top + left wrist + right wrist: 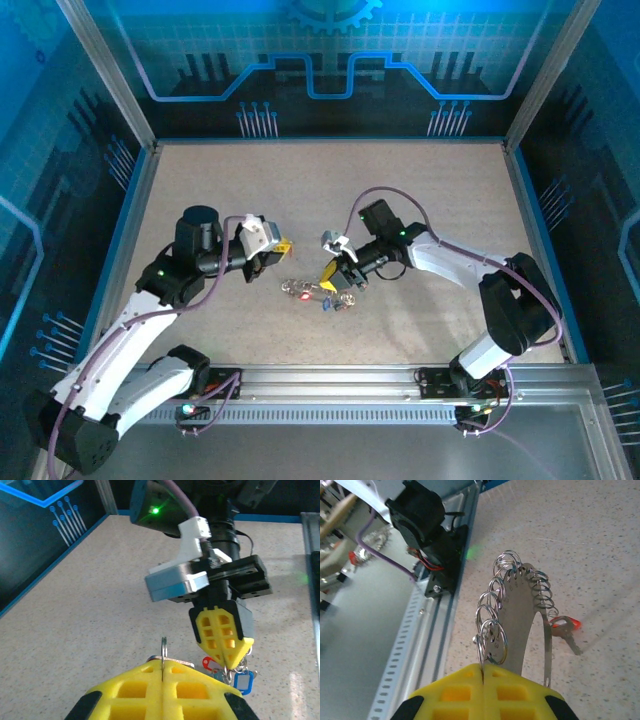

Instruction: Put the keys on the keyring

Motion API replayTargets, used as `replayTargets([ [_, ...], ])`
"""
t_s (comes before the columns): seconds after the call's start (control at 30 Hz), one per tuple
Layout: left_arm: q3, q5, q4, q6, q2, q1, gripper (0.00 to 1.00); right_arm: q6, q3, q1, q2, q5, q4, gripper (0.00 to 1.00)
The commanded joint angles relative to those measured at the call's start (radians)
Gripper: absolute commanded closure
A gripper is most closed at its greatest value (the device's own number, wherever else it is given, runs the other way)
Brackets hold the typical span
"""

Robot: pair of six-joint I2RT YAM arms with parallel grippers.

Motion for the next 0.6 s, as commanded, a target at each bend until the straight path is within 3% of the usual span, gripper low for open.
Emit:
replayTargets([
  [0.0,0.005,0.117,-0.04,0.047,-0.002,0.006,1.0,0.077,-0.002,-0.023,-0.014,-0.11,0.053,1.0],
  [0.17,0.024,0.178,-0.145,0.136,0.018,-0.001,1.0,0.131,-0.043,-0.052,-0.057,-0.107,0.11,1.0],
  [0.33,0.005,0.15,-0.151,0.185,0.033,-0.078,1.0,0.167,-0.134,-0.055,-0.144,-0.046,0.246,1.0],
  [0.43,0.02,0.039,-0.155,0.208,0.079,-0.146,1.0,0.193,-0.196,-0.053,-0.199,-0.027,0.365,1.0],
  [0.57,0.028,-0.055,-0.122,0.226,0.136,-0.185,1.0,0.158,-0.212,-0.051,-0.25,0.022,0.354,1.0],
])
